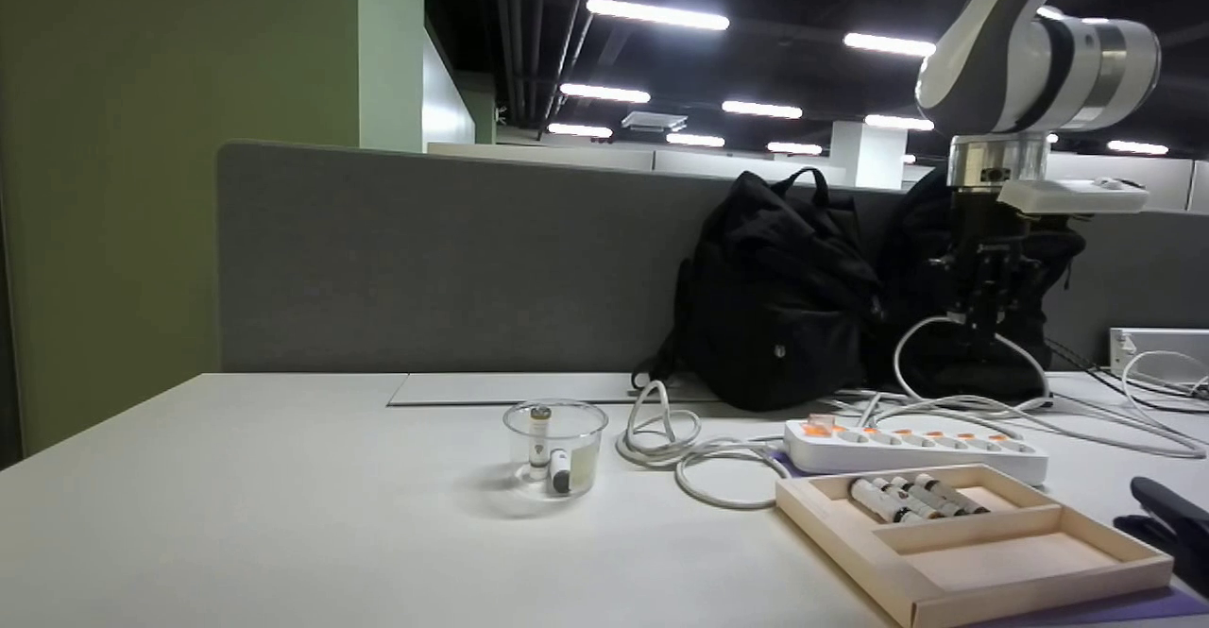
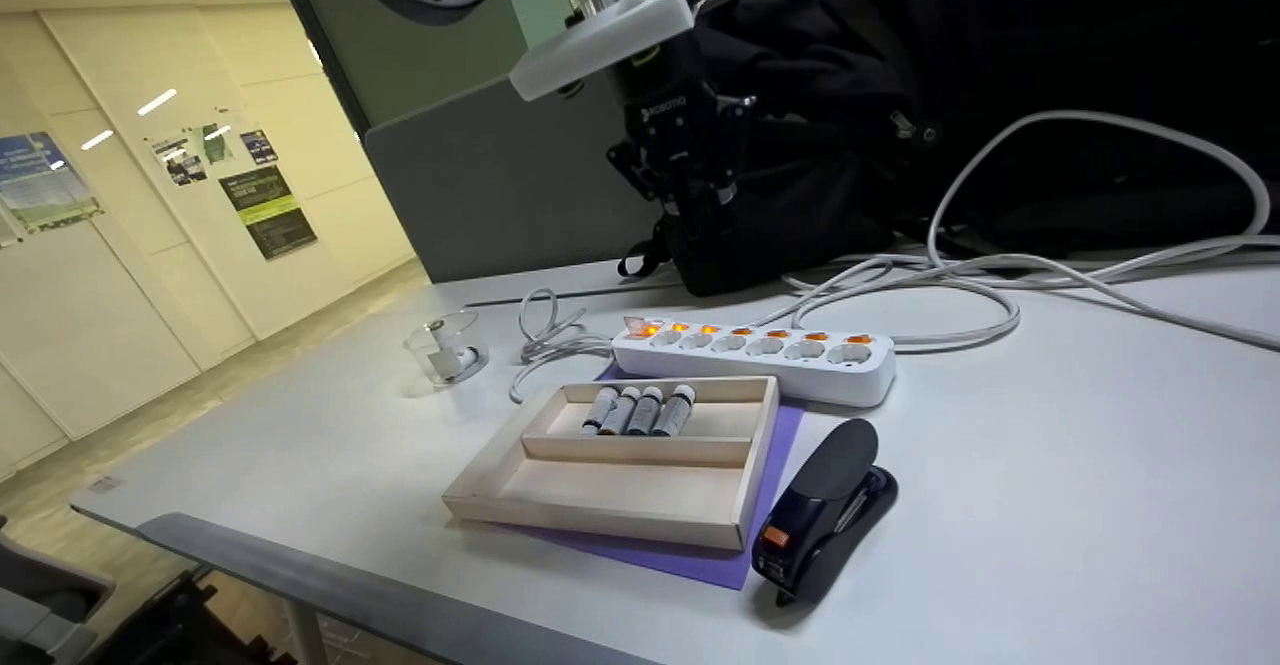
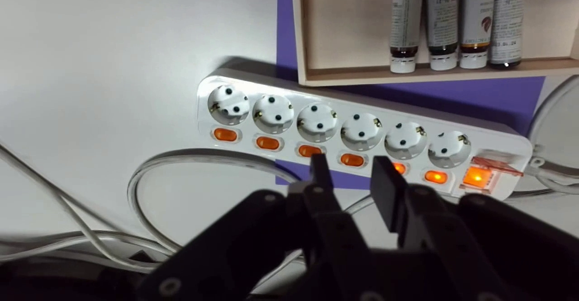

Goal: Move the bottle from the table to the top compartment of the box then turn off the fifth switch from the right

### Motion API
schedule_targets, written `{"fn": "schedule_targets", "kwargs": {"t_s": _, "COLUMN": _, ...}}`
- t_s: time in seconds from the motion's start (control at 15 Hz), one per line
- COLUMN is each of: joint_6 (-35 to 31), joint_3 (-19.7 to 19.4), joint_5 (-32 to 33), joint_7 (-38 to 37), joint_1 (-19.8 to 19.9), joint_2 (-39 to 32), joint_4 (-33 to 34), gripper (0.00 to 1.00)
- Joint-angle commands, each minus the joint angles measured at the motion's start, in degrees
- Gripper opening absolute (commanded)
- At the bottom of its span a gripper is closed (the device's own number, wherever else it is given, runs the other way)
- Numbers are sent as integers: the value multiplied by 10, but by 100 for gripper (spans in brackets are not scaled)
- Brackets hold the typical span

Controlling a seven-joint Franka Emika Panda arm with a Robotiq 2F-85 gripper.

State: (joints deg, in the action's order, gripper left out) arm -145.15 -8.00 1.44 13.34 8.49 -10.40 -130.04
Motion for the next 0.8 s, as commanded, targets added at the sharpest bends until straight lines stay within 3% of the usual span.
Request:
{"fn": "schedule_targets", "kwargs": {"t_s": 0.0, "joint_6": 2, "joint_3": 4, "joint_5": 2, "joint_7": -3, "joint_1": 3, "joint_2": 1, "joint_4": 1, "gripper": 32}}
{"fn": "schedule_targets", "kwargs": {"t_s": 0.2, "joint_6": 2, "joint_3": 5, "joint_5": 2, "joint_7": -5, "joint_1": 2, "joint_2": 1, "joint_4": 1, "gripper": 32}}
{"fn": "schedule_targets", "kwargs": {"t_s": 0.27, "joint_6": -5, "joint_3": 3, "joint_5": 5, "joint_7": -12, "joint_1": 1, "joint_2": -8, "joint_4": 11, "gripper": 8}}
{"fn": "schedule_targets", "kwargs": {"t_s": 0.4, "joint_6": -18, "joint_3": 11, "joint_5": -27, "joint_7": -7, "joint_1": 5, "joint_2": -40, "joint_4": 47, "gripper": 1}}
{"fn": "schedule_targets", "kwargs": {"t_s": 0.73, "joint_6": -22, "joint_3": 67, "joint_5": -152, "joint_7": 71, "joint_1": 33, "joint_2": -104, "joint_4": 111, "gripper": 0}}
